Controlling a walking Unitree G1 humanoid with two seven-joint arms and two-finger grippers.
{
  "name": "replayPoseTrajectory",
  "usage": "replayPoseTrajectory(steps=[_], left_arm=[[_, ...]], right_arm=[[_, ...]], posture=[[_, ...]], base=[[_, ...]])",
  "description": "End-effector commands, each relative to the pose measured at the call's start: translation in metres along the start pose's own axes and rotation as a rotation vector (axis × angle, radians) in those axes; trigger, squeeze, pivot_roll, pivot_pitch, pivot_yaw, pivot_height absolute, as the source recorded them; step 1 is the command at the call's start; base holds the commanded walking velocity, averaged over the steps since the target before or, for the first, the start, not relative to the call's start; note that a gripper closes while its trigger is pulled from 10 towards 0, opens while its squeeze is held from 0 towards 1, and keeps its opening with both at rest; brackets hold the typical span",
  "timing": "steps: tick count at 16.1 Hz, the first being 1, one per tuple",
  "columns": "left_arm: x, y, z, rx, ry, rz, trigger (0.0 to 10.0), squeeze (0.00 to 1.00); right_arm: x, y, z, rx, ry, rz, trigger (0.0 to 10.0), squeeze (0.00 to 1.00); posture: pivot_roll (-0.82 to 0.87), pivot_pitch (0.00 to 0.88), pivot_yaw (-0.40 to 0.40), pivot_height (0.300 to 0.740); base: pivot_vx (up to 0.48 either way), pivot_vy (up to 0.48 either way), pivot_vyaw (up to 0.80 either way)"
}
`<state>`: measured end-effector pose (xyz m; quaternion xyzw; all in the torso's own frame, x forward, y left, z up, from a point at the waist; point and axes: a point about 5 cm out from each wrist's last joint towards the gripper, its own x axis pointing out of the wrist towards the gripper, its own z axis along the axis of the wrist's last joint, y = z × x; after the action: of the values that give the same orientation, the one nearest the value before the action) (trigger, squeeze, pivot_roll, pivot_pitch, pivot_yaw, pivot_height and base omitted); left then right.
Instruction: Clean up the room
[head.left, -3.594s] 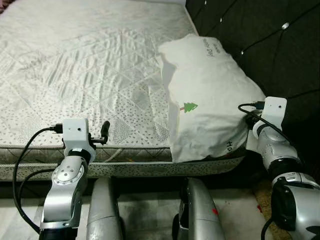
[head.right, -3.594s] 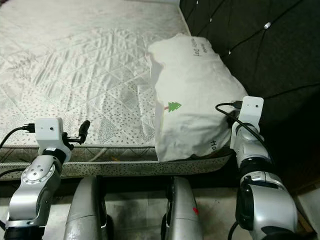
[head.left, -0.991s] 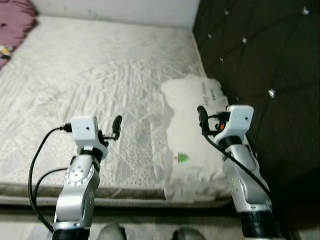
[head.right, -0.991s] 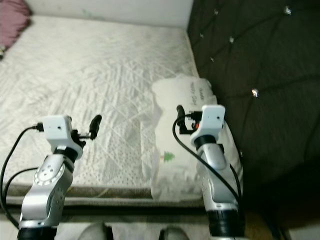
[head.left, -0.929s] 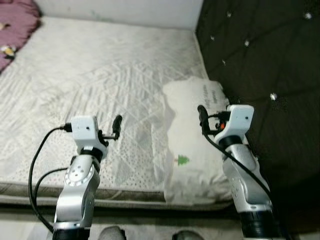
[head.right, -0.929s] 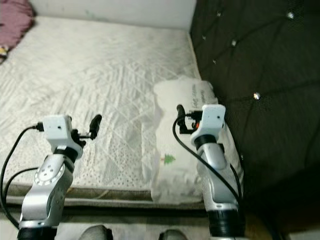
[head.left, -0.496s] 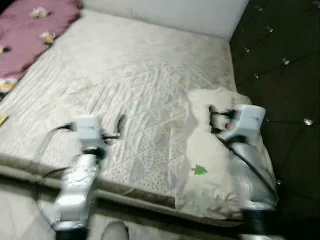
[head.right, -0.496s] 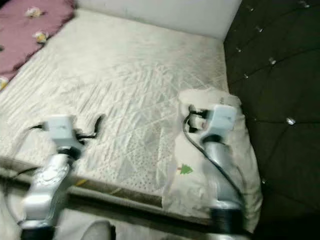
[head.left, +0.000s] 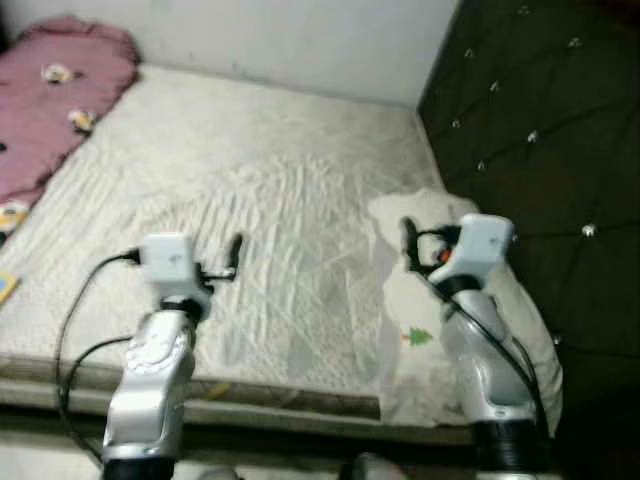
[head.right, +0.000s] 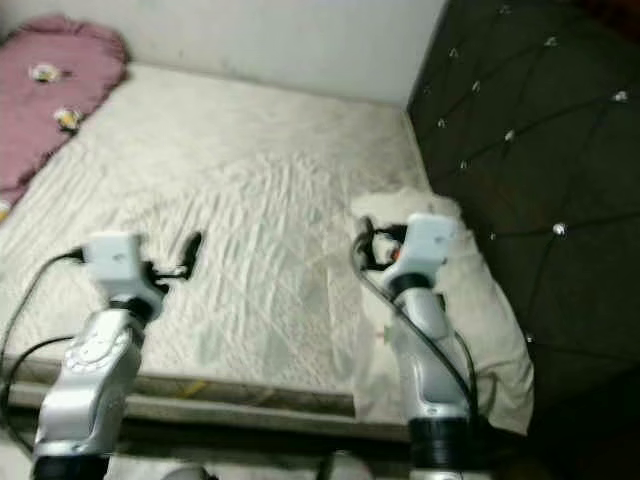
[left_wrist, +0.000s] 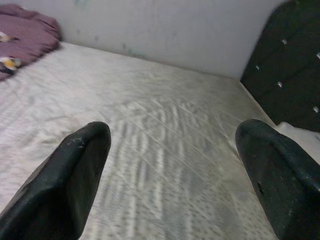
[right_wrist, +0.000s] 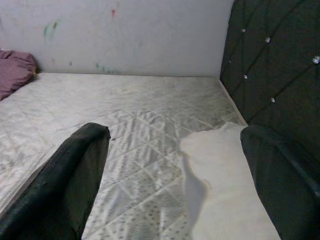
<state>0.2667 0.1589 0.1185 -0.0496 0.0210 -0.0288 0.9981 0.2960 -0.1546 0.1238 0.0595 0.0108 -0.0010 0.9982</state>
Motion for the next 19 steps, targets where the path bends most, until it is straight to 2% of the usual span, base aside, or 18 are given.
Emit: replayPoseTrajectory(steps=[1, 3, 6, 10, 12, 17, 19], left_arm=[[0.0018, -0.0093, 0.0017, -0.008, -0.01, -0.023, 10.0, 0.0], [0.0021, -0.0095, 0.0013, -0.008, -0.008, -0.022, 10.0, 0.0], [0.0023, -0.0096, 0.0018, -0.003, -0.013, -0.025, 10.0, 0.0], [0.0025, -0.0116, 0.0025, -0.009, -0.024, -0.03, 10.0, 0.0], [0.0029, -0.0111, 0.0027, -0.02, -0.02, -0.031, 10.0, 0.0], [0.0033, -0.0114, 0.0026, -0.022, -0.019, -0.033, 10.0, 0.0], [0.0031, -0.0119, 0.0022, -0.023, -0.018, -0.035, 10.0, 0.0]], right_arm=[[0.0004, -0.0114, 0.0019, -0.009, -0.001, -0.028, 10.0, 0.0], [0.001, -0.0097, 0.0017, -0.01, 0.002, -0.019, 10.0, 0.0], [0.0009, -0.0086, 0.0014, -0.011, 0.003, -0.011, 10.0, 0.0], [0.0009, -0.0091, 0.0003, -0.011, 0.007, -0.007, 10.0, 0.0], [0.0013, -0.0088, -0.0001, -0.011, 0.011, -0.005, 10.0, 0.0], [0.0019, -0.0083, -0.0002, -0.015, 0.013, -0.004, 10.0, 0.0], [0.0013, -0.0086, -0.0013, -0.016, 0.017, -0.006, 10.0, 0.0]], posture=[[0.0, 0.001, -0.094, 0.74], [0.0, 0.0, -0.095, 0.74], [0.0, 0.0, -0.095, 0.74], [0.0, 0.003, -0.098, 0.74], [0.0, 0.01, -0.098, 0.74], [-0.01, 0.013, -0.095, 0.74], [-0.01, 0.015, -0.096, 0.74]], base=[[0.0, 0.48, 0.0], [0.0, 0.48, 0.0], [0.0, 0.459, -0.74], [0.0, 0.0, 0.0], [0.0, 0.48, -0.22], [0.0, 0.48, -0.69], [0.0, 0.48, 0.0]])
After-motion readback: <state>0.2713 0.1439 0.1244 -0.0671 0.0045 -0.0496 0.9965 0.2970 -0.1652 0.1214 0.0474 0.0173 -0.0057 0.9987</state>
